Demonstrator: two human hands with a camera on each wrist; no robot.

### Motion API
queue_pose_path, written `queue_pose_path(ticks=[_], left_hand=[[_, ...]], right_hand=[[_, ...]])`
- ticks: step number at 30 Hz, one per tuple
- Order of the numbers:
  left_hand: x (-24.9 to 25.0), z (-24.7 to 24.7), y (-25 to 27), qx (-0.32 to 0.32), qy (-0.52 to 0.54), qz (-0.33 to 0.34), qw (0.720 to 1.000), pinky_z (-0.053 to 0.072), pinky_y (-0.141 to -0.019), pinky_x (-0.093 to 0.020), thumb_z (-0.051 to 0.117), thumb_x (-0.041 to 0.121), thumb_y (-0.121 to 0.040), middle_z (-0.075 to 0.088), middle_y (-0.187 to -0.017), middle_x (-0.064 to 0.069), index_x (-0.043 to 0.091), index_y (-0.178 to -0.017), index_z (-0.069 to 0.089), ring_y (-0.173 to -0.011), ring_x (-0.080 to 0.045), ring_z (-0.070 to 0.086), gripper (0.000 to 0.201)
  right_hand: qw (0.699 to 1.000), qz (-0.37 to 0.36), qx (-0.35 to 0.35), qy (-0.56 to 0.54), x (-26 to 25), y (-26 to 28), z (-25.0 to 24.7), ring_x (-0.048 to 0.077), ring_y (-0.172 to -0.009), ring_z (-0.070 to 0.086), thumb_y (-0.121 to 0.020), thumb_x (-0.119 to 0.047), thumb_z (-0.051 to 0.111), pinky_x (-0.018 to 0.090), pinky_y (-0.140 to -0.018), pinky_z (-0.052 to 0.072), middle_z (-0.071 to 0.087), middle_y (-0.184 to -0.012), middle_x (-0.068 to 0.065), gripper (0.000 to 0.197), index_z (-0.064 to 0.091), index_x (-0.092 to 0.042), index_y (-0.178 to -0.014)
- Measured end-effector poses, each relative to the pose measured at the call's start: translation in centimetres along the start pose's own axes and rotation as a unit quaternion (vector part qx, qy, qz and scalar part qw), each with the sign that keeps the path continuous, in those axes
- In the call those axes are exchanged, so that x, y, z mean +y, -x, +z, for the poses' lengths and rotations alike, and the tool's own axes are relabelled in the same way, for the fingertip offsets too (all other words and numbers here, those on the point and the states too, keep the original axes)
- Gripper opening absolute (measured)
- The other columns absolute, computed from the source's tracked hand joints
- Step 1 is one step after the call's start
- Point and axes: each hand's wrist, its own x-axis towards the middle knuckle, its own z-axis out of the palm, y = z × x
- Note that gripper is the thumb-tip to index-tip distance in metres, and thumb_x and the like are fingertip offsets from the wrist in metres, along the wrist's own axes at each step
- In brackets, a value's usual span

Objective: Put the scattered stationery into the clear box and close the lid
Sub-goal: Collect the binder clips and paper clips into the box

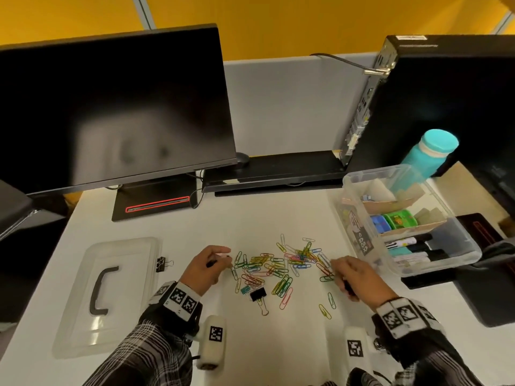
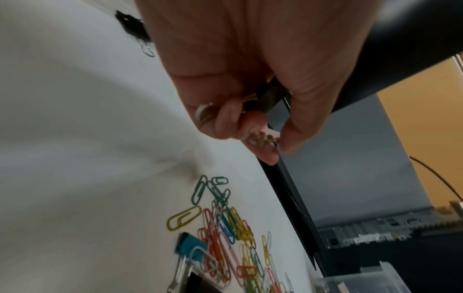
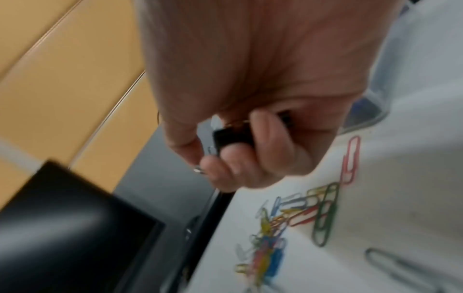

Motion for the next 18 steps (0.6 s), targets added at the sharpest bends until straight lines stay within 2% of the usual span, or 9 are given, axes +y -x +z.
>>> queue_pose_path(ticks=[3,5,6,8,10,12,15,17,18], left_hand=[[-0.5,-0.4,0.4,-0.007,0.051,-0.036,0.998,0.031,-0.042,-0.019,0.045,0.003,-0.093,0.058,-0.070,-0.003,0.011,-0.089,0.064,-0.045,-0.008,0.039,0.021],[-0.7,-0.3,0.7,-0.010,0.083,-0.075,0.994,0.029,-0.041,-0.020,0.043,0.004,-0.092,0.051,-0.064,-0.004,0.008,-0.078,0.058,-0.043,-0.010,0.038,0.021],[-0.8,-0.3,0.9,-0.011,0.084,-0.092,0.992,0.028,-0.041,-0.020,0.045,0.007,-0.092,0.048,-0.062,-0.004,0.009,-0.073,0.055,-0.043,-0.010,0.037,0.022],[-1.2,-0.1,1.1,-0.012,0.026,-0.095,0.995,0.030,-0.041,-0.019,0.049,0.019,-0.095,0.045,-0.057,-0.001,0.012,-0.067,0.052,-0.041,-0.007,0.036,0.028],[-1.7,0.0,1.4,-0.010,-0.049,-0.067,0.996,0.031,-0.042,-0.017,0.049,0.026,-0.096,0.044,-0.052,0.004,0.015,-0.064,0.053,-0.038,-0.003,0.037,0.034],[-2.4,0.0,1.5,0.004,-0.084,-0.046,0.995,0.031,-0.045,-0.019,0.048,0.026,-0.096,0.043,-0.050,0.005,0.016,-0.061,0.056,-0.040,-0.004,0.037,0.037],[-3.2,-0.1,1.4,0.008,-0.083,-0.046,0.995,0.041,-0.051,-0.026,0.047,0.024,-0.097,0.052,-0.055,-0.005,0.013,-0.064,0.061,-0.049,-0.015,0.047,0.037],[-3.7,-0.1,1.4,0.003,-0.053,-0.063,0.997,0.047,-0.052,-0.030,0.046,0.025,-0.097,0.059,-0.058,-0.008,0.009,-0.070,0.062,-0.051,-0.021,0.054,0.035],[-3.9,-0.1,1.5,0.000,-0.041,-0.069,0.997,0.048,-0.051,-0.031,0.047,0.025,-0.097,0.059,-0.055,-0.006,0.007,-0.073,0.063,-0.051,-0.024,0.055,0.034]], right_hand=[[0.960,0.010,-0.107,-0.258,-1.4,1.3,0.2,0.017,-0.037,0.032,-0.087,-0.028,0.045,0.019,-0.038,0.018,0.042,-0.052,0.008,0.025,0.053,-0.007,-0.076],[0.940,0.003,-0.135,-0.312,-1.7,1.5,0.9,0.017,-0.039,0.035,-0.086,-0.034,0.045,0.021,-0.038,0.016,0.045,-0.055,0.010,0.030,0.056,-0.006,-0.078],[0.941,0.003,-0.136,-0.308,-1.7,1.5,1.4,0.017,-0.040,0.037,-0.089,-0.037,0.043,0.022,-0.038,0.016,0.047,-0.056,0.010,0.037,0.056,-0.005,-0.076],[0.961,0.020,-0.129,-0.245,-1.8,1.5,2.6,0.015,-0.039,0.037,-0.096,-0.042,0.040,0.021,-0.037,0.017,0.047,-0.054,0.009,0.047,0.054,-0.005,-0.070],[0.985,0.028,-0.122,-0.121,-1.9,1.5,4.1,0.013,-0.039,0.038,-0.094,-0.039,0.049,0.021,-0.036,0.021,0.049,-0.054,0.007,0.041,0.055,-0.007,-0.068],[0.991,0.014,-0.135,0.003,-1.6,1.5,5.8,0.010,-0.041,0.043,-0.094,-0.029,0.053,0.020,-0.036,0.027,0.055,-0.059,0.004,0.032,0.059,-0.008,-0.071],[0.969,-0.016,-0.154,0.194,-0.2,1.4,8.2,0.002,-0.048,0.048,-0.096,-0.021,0.047,0.018,-0.044,0.039,0.058,-0.068,-0.002,0.016,0.058,-0.017,-0.084],[0.942,-0.029,-0.144,0.303,0.4,1.3,9.8,0.005,-0.061,0.050,-0.093,-0.034,0.051,0.024,-0.061,0.046,0.058,-0.076,-0.004,0.015,0.052,-0.022,-0.084],[0.924,-0.032,-0.132,0.356,0.5,1.4,10.6,0.008,-0.065,0.050,-0.090,-0.044,0.053,0.026,-0.065,0.045,0.057,-0.078,-0.004,0.022,0.049,-0.023,-0.083]])
